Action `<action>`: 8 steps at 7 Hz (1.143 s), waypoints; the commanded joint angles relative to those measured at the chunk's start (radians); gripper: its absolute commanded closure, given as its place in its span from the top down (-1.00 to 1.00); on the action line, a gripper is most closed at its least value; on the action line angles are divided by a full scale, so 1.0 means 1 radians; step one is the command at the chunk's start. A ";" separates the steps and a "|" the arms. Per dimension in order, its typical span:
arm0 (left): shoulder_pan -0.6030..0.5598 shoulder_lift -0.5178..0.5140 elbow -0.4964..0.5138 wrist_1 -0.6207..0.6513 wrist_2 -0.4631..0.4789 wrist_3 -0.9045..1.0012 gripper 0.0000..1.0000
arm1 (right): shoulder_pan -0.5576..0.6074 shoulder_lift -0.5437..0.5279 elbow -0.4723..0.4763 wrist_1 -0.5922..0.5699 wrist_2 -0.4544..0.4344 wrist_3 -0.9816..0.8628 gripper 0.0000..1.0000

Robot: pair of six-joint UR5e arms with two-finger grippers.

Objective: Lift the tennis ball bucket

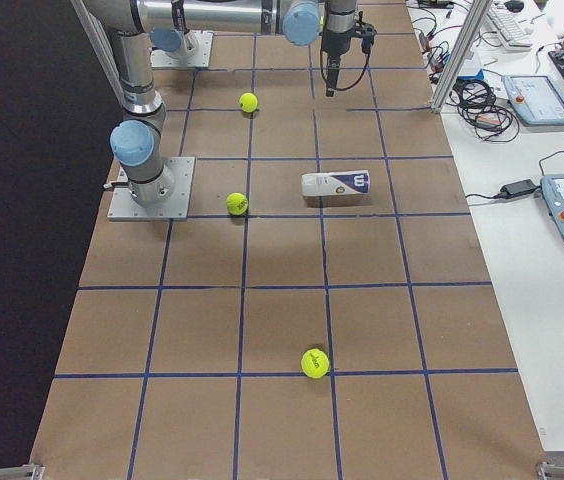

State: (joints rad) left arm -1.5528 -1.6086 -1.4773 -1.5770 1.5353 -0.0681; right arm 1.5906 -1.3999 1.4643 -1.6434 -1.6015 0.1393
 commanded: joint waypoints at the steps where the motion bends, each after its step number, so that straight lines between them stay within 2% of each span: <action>1: 0.000 0.009 0.003 -0.040 0.008 0.002 1.00 | 0.000 0.001 0.004 0.002 -0.001 -0.001 1.00; 2: -0.001 0.000 0.012 -0.040 0.046 -0.002 1.00 | 0.000 0.001 0.004 0.001 0.000 -0.006 1.00; 5: -0.004 0.009 0.012 -0.035 0.039 -0.001 1.00 | -0.004 0.002 0.010 0.001 -0.006 -0.009 1.00; 6: -0.015 0.015 0.006 -0.069 0.043 -0.004 1.00 | -0.021 0.012 0.016 -0.010 -0.009 -0.051 1.00; 7: -0.013 0.012 0.003 -0.060 0.043 -0.004 1.00 | -0.058 0.019 0.054 -0.024 -0.014 -0.187 1.00; 8: -0.015 0.006 0.003 -0.055 0.042 -0.001 1.00 | -0.139 0.033 0.117 -0.050 -0.008 -0.223 1.00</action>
State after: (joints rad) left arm -1.5659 -1.5981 -1.4727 -1.6351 1.5774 -0.0710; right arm 1.5259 -1.3808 1.5214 -1.6686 -1.6120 -0.0121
